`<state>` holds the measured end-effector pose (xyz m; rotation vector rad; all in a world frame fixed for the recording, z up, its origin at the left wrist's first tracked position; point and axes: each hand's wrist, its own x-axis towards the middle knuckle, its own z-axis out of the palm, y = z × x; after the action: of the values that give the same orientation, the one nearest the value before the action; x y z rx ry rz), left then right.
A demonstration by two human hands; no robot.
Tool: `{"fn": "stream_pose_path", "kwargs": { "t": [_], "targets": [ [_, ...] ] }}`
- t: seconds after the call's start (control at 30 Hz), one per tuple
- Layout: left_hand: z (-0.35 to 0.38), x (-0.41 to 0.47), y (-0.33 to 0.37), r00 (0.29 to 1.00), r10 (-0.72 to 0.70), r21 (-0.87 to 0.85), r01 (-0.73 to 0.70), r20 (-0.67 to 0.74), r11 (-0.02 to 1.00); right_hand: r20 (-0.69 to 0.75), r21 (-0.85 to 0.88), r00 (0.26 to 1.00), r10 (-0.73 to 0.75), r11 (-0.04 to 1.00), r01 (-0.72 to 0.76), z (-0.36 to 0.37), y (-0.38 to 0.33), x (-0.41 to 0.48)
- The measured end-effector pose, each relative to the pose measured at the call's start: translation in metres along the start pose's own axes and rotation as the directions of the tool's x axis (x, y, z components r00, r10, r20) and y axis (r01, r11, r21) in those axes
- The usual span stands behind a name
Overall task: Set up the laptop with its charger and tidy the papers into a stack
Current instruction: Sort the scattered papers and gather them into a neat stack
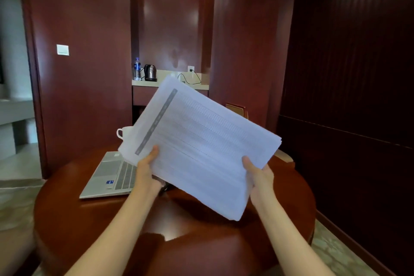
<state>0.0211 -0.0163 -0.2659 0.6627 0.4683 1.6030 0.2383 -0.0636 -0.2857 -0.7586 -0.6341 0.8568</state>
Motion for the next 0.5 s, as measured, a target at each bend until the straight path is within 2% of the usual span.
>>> {"fn": "stream_pose_path", "kwargs": {
  "t": [0.1, 0.2, 0.27, 0.37, 0.43, 0.5],
  "targets": [
    [-0.036, 0.015, 0.021, 0.999, 0.048, 0.341, -0.052, 0.021, 0.939, 0.020, -0.038, 0.995, -0.099, 0.994, 0.099, -0.007, -0.018, 0.006],
    [-0.040, 0.019, 0.036, 0.989, 0.034, 0.687, -0.125, 0.144, 0.715, 0.070, -0.115, 0.990, -0.118, 0.985, 0.126, -0.009, -0.028, 0.009],
    [-0.028, 0.018, 0.038, 0.984, 0.054, 0.752, -0.164, 0.168, 0.638, 0.105, -0.162, 0.986, -0.127, 0.976, 0.143, -0.010, -0.028, 0.012],
    [-0.025, 0.019, 0.038, 0.983, 0.069, 0.754, -0.173, 0.168, 0.633, 0.208, -0.223, 0.968, -0.140, 0.957, 0.186, -0.015, -0.028, 0.015],
    [-0.034, 0.018, 0.035, 0.985, 0.050, 0.787, -0.161, 0.163, 0.596, 0.282, -0.287, 0.955, -0.096, 0.941, 0.179, -0.022, -0.030, 0.016],
    [-0.040, 0.015, 0.028, 0.987, 0.083, 0.791, -0.157, 0.134, 0.592, 0.286, -0.362, 0.957, -0.045, 0.920, 0.151, -0.028, -0.029, 0.020]
  ]
}}
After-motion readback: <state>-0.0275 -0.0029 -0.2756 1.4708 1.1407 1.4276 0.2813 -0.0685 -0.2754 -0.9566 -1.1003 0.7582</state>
